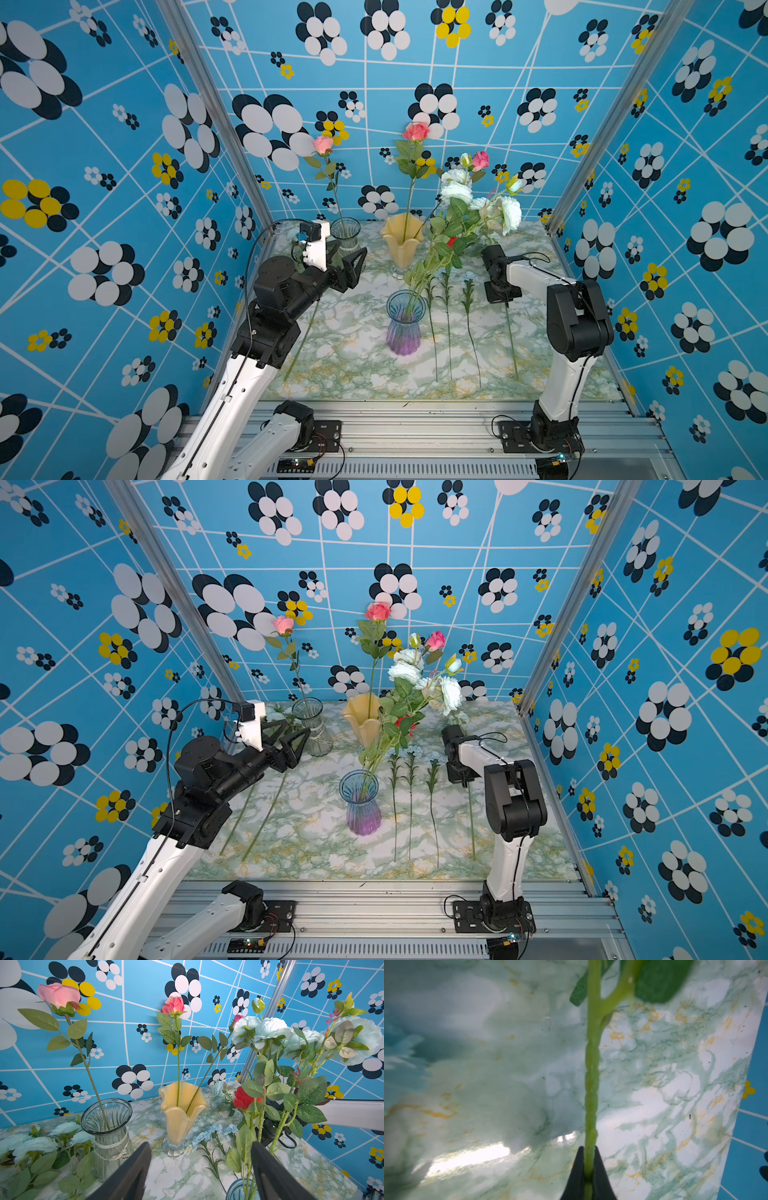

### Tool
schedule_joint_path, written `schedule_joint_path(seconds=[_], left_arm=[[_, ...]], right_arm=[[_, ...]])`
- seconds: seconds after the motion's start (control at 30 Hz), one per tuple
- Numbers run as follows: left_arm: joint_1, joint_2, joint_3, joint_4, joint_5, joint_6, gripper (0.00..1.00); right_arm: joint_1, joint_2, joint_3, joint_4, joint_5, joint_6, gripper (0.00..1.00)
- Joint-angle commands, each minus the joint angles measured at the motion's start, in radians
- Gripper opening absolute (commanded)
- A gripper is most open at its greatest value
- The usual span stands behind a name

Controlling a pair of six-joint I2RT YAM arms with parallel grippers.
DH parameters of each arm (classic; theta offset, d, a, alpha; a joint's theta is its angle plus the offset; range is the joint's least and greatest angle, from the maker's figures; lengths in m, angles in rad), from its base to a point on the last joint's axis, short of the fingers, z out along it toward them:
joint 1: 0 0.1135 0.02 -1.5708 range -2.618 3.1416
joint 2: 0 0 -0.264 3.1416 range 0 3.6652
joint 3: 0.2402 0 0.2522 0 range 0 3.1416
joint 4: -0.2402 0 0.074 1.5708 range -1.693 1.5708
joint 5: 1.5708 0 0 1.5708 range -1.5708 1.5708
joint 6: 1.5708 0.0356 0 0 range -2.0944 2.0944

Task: Pick out blue flowers from the vase
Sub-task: Place the flower at the center of the board.

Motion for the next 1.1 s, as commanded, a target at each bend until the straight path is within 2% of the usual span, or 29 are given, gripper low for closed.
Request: schedule_joint_path(seconds=[0.0, 0.07, 0.2, 0.27, 0.4, 0.53, 0.67, 0.77, 0.9, 1.07], left_arm=[[0.01, 0.01, 0.015, -0.012, 0.025, 0.011, 0.79], [0.01, 0.015, 0.018, -0.012, 0.034, 0.007, 0.79], [0.01, 0.017, 0.015, 0.003, 0.039, -0.003, 0.79], [0.009, 0.014, 0.01, 0.012, 0.033, -0.007, 0.79], [0.009, 0.009, 0.002, 0.022, 0.043, -0.018, 0.79], [0.009, 0.009, -0.023, 0.042, 0.067, -0.03, 0.79], [0.008, 0.026, -0.03, 0.044, 0.083, -0.035, 0.79], [0.006, 0.022, -0.04, 0.057, 0.085, -0.037, 0.79], [-0.025, 0.032, -0.023, 0.044, 0.096, -0.006, 0.79], [-0.139, 0.093, 0.045, -0.021, 0.031, 0.078, 0.75]], right_arm=[[-0.017, 0.033, 0.029, -0.021, 0.051, 0.034, 0.01], [-0.021, 0.047, 0.028, -0.021, 0.061, 0.038, 0.04], [-0.021, 0.065, 0.023, -0.015, 0.075, 0.033, 0.22], [-0.021, 0.056, 0.009, -0.007, 0.077, 0.036, 0.27], [-0.022, -0.002, -0.034, 0.033, 0.062, 0.039, 0.42], [-0.021, -0.079, -0.093, 0.092, 0.03, 0.051, 0.51], [-0.021, -0.192, -0.18, 0.17, 0.013, 0.074, 0.55], [-0.003, -0.334, -0.277, 0.258, 0.003, 0.075, 0.56], [0.043, -0.536, -0.425, 0.406, -0.133, 0.078, 0.56], [0.061, -0.736, -0.63, 0.648, -0.323, 0.174, 0.57]])
